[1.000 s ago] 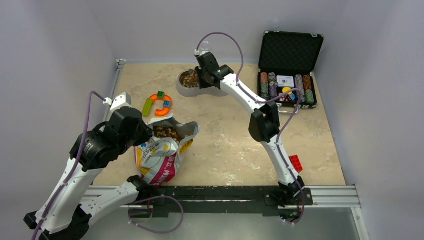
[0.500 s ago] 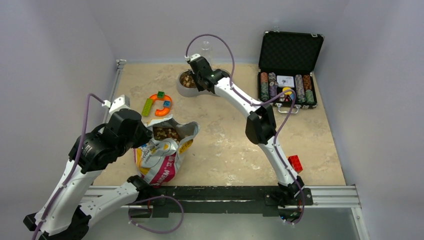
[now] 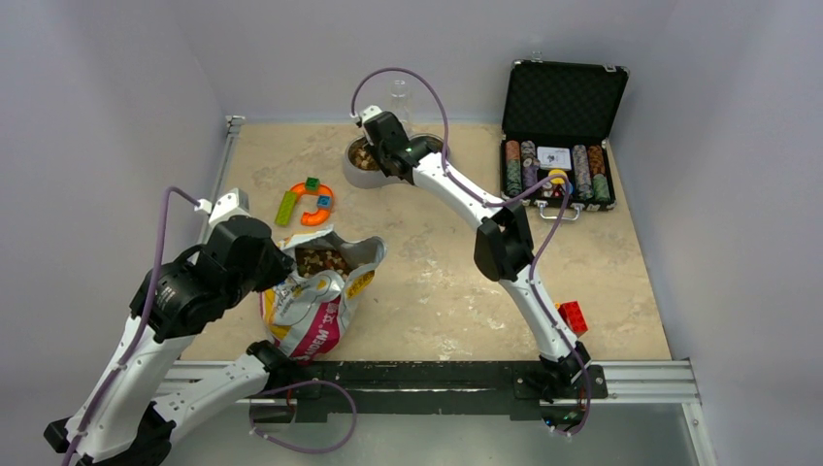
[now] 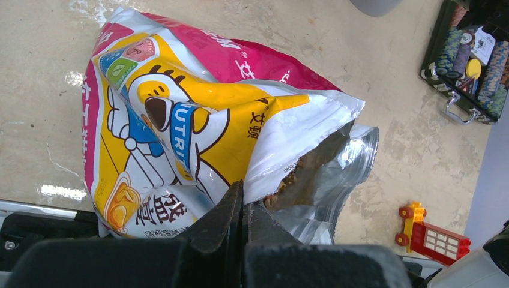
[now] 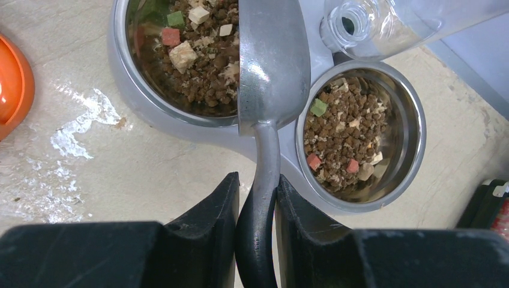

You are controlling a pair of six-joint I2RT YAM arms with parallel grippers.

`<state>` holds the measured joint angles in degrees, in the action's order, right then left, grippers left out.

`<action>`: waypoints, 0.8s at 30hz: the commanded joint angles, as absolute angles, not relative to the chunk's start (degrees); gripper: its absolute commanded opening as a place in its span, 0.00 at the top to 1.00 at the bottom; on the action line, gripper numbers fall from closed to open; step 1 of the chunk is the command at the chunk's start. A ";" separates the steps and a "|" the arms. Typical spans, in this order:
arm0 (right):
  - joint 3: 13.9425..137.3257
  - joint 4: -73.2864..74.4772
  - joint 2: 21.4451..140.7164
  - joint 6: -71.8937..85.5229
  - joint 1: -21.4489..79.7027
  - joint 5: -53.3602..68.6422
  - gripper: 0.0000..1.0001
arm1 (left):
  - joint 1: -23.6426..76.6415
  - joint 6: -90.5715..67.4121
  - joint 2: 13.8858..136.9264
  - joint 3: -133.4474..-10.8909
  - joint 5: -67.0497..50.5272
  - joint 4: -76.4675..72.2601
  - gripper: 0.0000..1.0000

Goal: Serve the pet food

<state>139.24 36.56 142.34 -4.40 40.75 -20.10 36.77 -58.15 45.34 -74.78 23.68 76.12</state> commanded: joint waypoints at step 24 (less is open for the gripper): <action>133.97 32.41 130.97 -9.67 41.59 -25.54 1.00 | 36.50 -59.33 42.47 -73.31 23.82 79.05 1.00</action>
